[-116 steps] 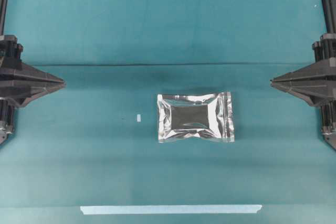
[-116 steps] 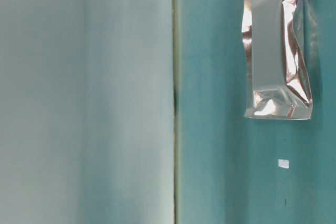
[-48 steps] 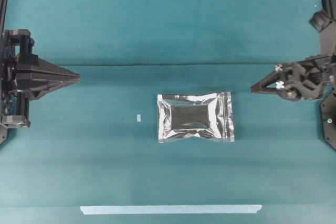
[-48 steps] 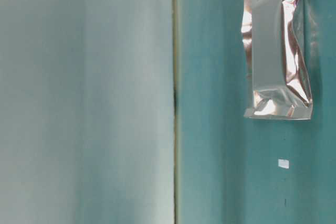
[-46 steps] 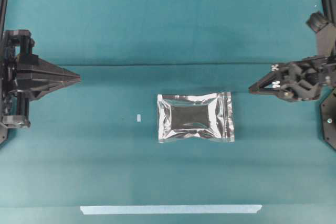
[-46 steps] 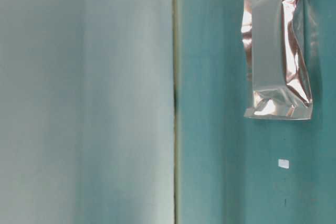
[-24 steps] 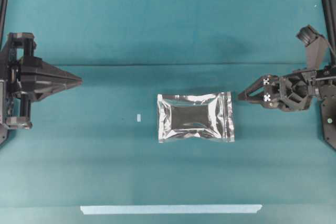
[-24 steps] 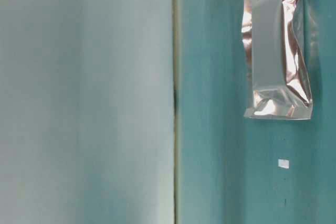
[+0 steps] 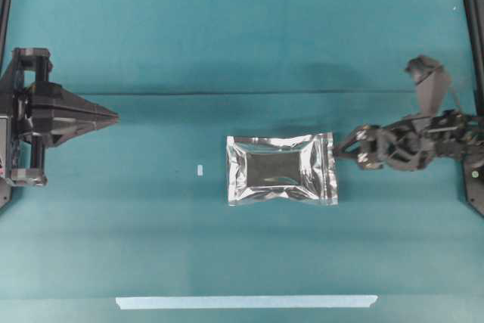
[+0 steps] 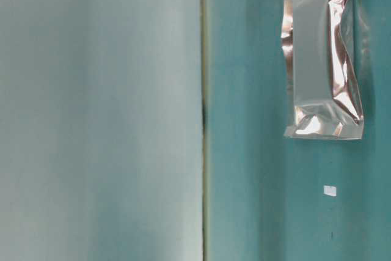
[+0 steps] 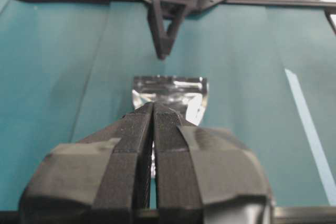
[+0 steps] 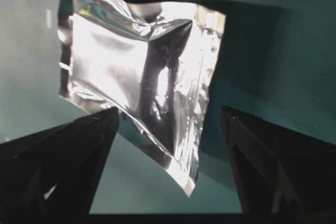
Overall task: Hand over the silver zip bag and make it stand upright.
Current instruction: 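Close the right gripper on the bag's right edge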
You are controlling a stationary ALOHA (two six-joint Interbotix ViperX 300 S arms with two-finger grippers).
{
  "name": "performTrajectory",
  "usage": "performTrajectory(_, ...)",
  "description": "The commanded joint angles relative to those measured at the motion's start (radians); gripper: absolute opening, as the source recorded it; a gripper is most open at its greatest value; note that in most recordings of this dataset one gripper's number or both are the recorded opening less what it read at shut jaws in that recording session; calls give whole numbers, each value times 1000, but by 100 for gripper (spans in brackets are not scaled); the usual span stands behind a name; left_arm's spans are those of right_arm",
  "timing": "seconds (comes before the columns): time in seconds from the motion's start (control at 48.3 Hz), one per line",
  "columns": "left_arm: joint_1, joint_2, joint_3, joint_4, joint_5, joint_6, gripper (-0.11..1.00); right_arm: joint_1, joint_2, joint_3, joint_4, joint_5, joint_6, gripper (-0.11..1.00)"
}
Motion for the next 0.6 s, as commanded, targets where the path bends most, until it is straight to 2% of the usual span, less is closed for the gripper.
performTrajectory(0.0, 2, 2, -26, 2, -5, -2, -1, 26, 49, -23, 11, -44, 17, 89)
performTrajectory(0.083, 2, 2, -25, 2, -5, -3, -1, 49, 92, -31, 34, -98, 35, 89)
performTrajectory(0.31, 2, -2, -23, 2, -3, -5, -1, 98, 152, -23, 35, -161, 94, 89)
performTrajectory(0.579, 6, 5, -23, 2, 3, -5, -1, 98, 202, -40, 35, -196, 98, 88)
